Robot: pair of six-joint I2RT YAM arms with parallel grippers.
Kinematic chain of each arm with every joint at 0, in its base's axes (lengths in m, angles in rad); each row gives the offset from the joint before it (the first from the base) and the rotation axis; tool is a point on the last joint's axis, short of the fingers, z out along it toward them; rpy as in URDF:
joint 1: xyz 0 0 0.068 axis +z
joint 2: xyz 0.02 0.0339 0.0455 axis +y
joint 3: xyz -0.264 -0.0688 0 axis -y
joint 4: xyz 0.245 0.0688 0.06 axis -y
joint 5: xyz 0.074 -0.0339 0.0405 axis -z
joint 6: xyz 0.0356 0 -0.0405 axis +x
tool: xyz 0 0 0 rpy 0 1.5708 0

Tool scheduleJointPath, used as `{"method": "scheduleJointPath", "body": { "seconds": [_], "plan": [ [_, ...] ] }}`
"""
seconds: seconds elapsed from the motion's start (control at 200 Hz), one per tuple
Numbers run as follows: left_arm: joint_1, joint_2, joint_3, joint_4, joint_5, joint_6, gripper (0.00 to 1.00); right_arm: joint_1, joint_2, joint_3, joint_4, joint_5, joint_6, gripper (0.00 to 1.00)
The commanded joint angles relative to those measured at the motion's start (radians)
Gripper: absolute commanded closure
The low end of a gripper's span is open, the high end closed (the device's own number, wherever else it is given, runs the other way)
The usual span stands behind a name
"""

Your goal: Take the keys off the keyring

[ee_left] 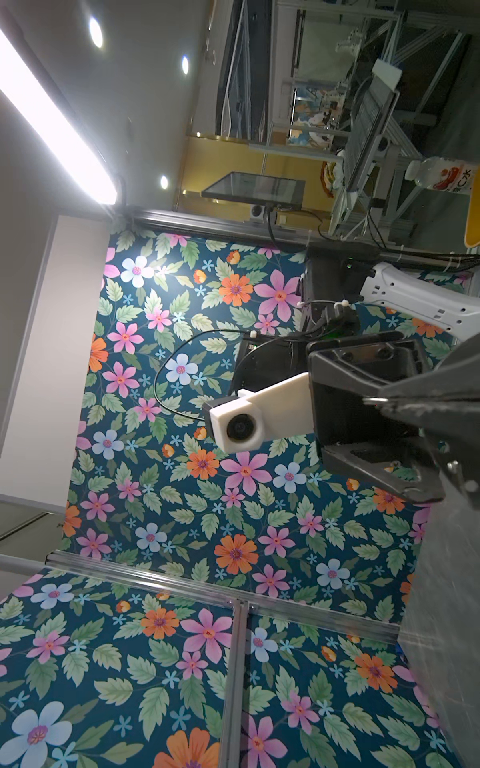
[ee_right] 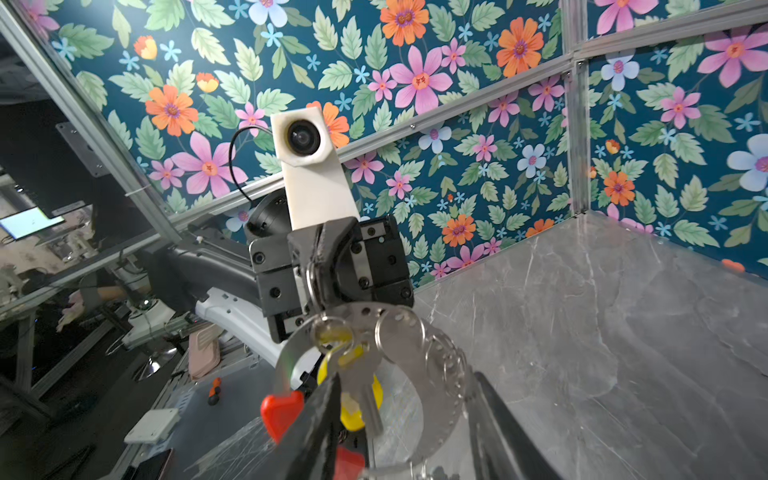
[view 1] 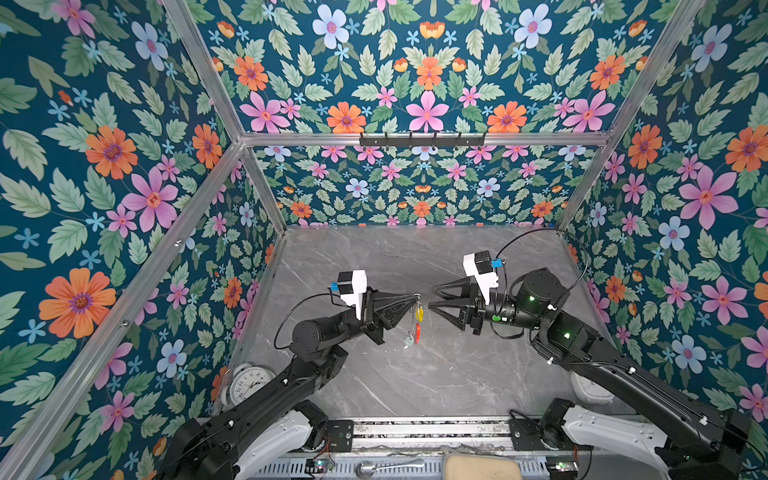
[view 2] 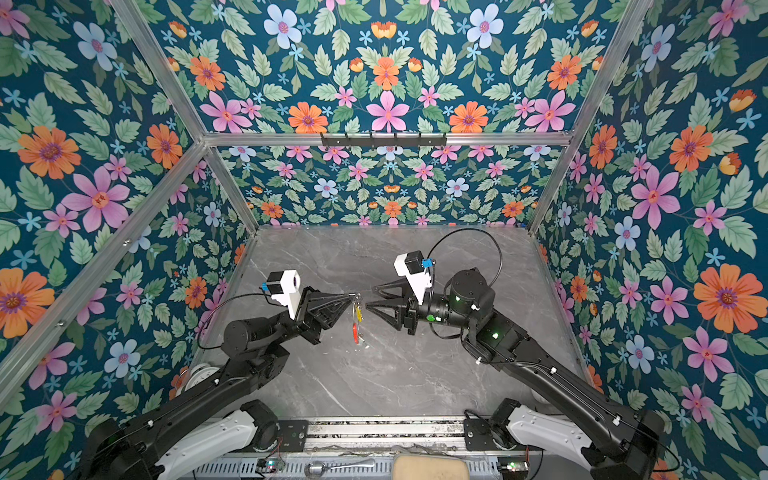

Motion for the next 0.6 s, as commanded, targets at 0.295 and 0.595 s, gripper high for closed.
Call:
{"method": "scheduleJointPath", "body": {
  "seconds": [0.295,0.595],
  "plan": [
    [0.001,0.036,-0.017,0.18,-0.045,-0.058,1.0,0.109,0.002,0.003,0.045,0.076,-0.089,0.5],
    [0.001,0.062,-0.018,0.217,-0.054,-0.084,1.0,0.114,0.015,0.004,0.061,0.115,-0.093,0.59]
  ]
}}
